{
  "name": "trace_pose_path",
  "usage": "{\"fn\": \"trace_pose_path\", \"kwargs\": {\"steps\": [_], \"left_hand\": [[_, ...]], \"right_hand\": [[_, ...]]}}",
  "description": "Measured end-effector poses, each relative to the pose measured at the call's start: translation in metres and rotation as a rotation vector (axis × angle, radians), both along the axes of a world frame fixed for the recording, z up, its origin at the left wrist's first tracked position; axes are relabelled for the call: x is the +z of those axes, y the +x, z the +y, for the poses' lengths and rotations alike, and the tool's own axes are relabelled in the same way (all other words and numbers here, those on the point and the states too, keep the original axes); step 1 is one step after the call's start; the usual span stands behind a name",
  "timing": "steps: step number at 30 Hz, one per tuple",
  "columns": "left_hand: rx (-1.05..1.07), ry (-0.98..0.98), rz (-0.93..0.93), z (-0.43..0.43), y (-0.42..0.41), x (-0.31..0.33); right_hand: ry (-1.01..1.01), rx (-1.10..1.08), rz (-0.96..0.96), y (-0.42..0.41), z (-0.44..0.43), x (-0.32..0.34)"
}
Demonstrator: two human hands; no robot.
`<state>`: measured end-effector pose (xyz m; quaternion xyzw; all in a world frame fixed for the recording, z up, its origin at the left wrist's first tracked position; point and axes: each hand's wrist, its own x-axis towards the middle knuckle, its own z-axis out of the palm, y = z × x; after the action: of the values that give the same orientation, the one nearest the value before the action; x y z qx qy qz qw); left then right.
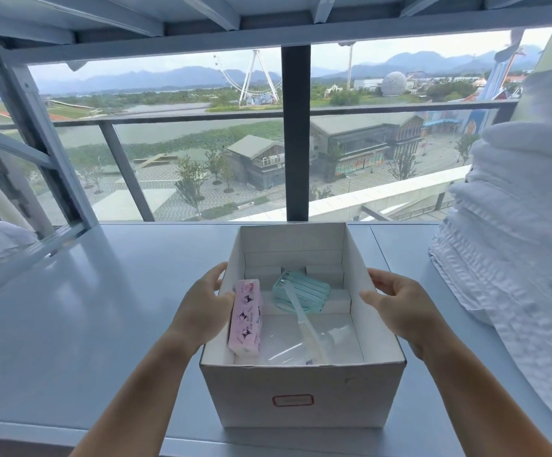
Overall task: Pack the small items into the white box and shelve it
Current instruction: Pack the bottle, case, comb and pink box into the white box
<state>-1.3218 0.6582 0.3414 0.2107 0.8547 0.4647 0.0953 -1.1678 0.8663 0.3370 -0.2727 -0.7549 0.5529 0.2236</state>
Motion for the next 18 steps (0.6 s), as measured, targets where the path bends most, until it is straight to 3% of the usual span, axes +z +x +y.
{"fn": "trace_pose_path", "kwargs": {"steps": [6, 18], "left_hand": [[0.006, 0.114, -0.074, -0.008, 0.004, -0.006], [0.004, 0.242, -0.011, -0.074, 0.036, 0.018]], "right_hand": [[-0.084, -0.001, 0.047, 0.003, -0.002, -0.005], [0.089, -0.03, 0.119, 0.009, -0.069, 0.018]]}}
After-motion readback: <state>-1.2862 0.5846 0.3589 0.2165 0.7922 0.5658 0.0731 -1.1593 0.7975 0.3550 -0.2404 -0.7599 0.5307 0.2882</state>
